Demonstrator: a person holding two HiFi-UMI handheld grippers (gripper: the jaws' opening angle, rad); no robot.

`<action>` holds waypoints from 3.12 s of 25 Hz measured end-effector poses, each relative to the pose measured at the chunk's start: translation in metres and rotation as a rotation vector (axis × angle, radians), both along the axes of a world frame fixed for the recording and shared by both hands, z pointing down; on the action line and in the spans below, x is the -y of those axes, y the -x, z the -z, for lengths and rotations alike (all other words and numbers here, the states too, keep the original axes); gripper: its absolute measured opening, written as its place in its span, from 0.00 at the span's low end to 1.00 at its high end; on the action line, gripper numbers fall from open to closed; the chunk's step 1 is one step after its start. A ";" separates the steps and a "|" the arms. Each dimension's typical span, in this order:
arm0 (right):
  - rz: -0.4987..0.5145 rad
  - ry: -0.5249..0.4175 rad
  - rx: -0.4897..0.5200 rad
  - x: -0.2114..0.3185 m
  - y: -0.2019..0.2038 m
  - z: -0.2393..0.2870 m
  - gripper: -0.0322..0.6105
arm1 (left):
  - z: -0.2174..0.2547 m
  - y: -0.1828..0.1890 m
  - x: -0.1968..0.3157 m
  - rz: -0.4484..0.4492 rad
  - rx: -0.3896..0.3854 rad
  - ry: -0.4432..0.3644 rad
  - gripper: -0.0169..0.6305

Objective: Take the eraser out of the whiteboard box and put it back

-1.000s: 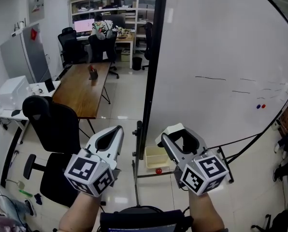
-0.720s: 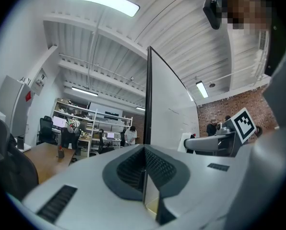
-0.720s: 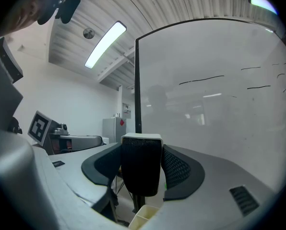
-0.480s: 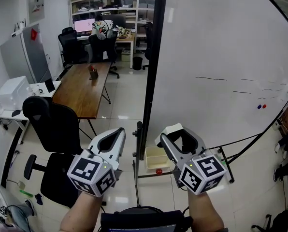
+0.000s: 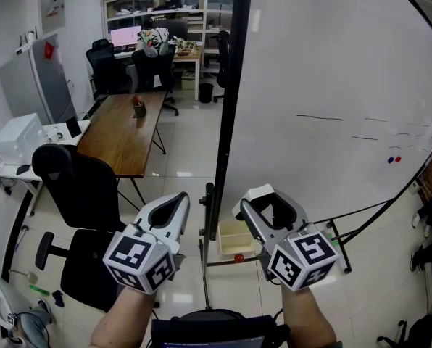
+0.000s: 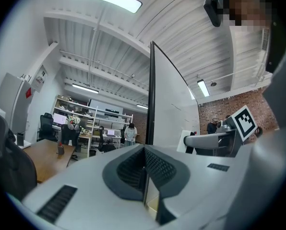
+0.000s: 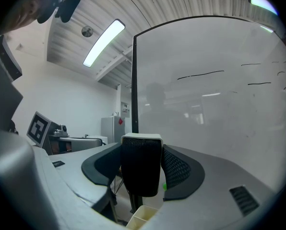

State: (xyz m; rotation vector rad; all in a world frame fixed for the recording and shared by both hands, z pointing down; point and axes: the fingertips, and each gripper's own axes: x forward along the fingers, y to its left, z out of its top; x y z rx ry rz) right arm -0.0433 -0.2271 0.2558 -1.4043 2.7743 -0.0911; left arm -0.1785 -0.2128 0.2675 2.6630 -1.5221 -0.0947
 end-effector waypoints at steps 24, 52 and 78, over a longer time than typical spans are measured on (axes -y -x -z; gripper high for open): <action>-0.007 0.066 -0.035 0.039 0.010 -0.080 0.47 | -0.064 0.005 0.041 0.031 -0.019 0.094 0.08; -0.029 0.244 -0.115 0.068 0.007 -0.212 0.46 | -0.191 -0.019 0.055 0.028 0.034 0.265 0.08; 0.055 0.750 -0.341 0.053 0.013 -0.266 0.45 | -0.198 -0.025 0.047 0.050 0.078 0.302 0.08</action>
